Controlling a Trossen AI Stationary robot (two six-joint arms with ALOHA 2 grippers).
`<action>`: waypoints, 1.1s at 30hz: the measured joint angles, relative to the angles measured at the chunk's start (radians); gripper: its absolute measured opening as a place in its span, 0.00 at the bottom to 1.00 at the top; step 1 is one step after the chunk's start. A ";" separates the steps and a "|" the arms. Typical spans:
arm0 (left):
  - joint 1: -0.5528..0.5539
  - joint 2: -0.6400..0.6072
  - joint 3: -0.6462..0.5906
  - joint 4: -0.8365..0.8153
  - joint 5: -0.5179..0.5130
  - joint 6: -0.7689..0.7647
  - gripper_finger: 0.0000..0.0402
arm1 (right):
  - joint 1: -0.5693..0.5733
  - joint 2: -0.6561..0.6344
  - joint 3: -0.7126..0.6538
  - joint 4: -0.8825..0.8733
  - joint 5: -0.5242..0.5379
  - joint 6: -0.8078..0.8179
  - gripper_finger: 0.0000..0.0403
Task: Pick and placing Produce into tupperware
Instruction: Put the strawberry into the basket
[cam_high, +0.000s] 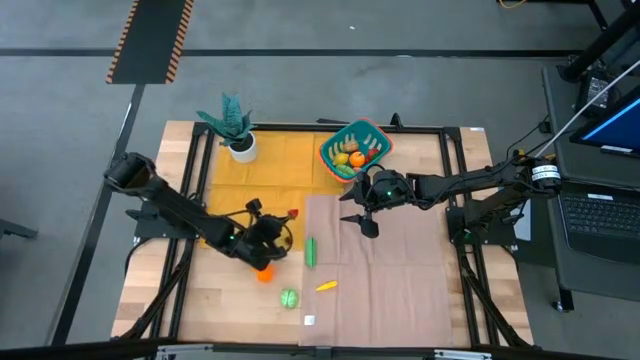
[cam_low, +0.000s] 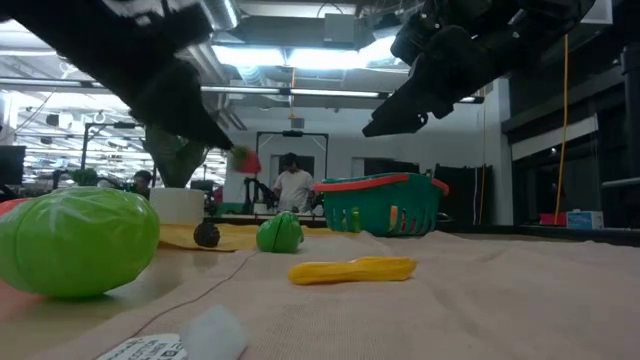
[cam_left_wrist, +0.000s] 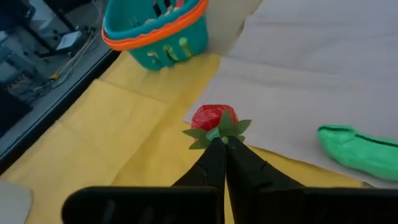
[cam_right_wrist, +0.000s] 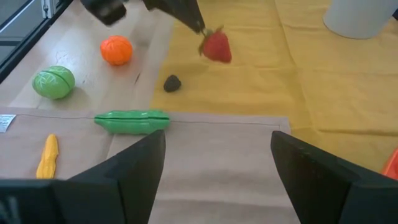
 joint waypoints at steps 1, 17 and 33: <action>-0.010 -0.022 -0.009 0.002 -0.001 0.000 0.00 | 0.000 0.000 0.000 0.000 0.000 0.000 0.73; 0.013 -0.285 -0.389 0.738 0.301 0.325 0.00 | 0.000 0.000 0.001 0.051 -0.021 -0.105 0.73; 0.292 -0.285 -0.397 0.805 0.686 0.421 0.00 | 0.056 0.000 0.031 0.050 -0.017 -0.130 0.73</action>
